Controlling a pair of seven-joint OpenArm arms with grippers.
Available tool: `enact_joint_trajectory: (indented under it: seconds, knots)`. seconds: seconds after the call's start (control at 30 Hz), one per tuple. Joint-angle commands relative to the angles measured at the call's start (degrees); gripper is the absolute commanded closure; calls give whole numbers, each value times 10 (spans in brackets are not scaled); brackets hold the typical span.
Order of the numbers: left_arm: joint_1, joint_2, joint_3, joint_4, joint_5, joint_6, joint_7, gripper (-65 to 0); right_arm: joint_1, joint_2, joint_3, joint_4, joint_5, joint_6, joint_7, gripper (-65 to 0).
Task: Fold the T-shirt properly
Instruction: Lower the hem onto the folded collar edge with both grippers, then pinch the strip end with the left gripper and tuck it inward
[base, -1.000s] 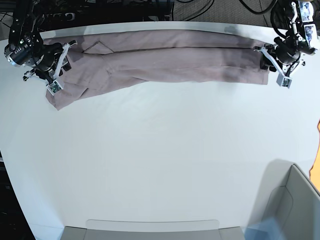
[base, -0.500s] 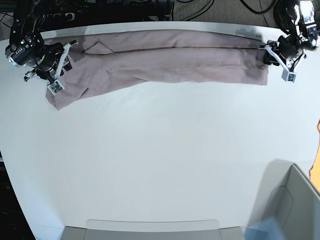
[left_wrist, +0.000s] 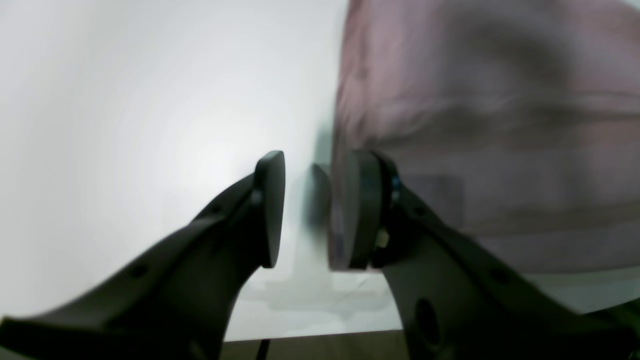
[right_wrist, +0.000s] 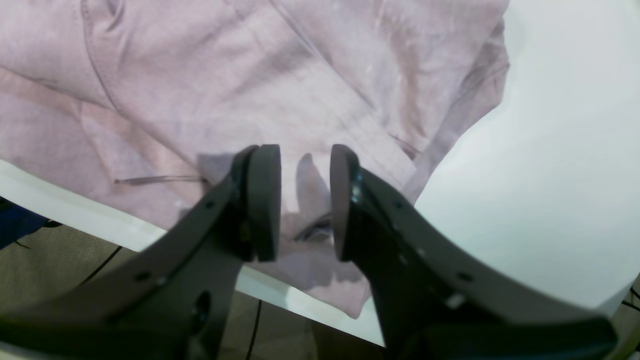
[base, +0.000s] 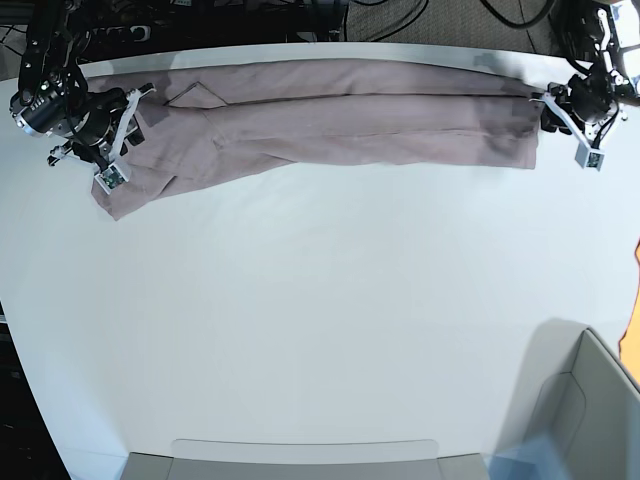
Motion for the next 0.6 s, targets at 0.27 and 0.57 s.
enact_joint_trajectory:
  seconds: [0.27, 0.57]
  knots:
    - [-1, -12, -17, -24, -73, 0, 3, -220, 5, 9, 3, 8, 4, 4, 3, -179]
    - [-1, -5, 8, -35, -73, 0, 1, -220, 4, 9, 3, 8, 4, 4, 3, -179]
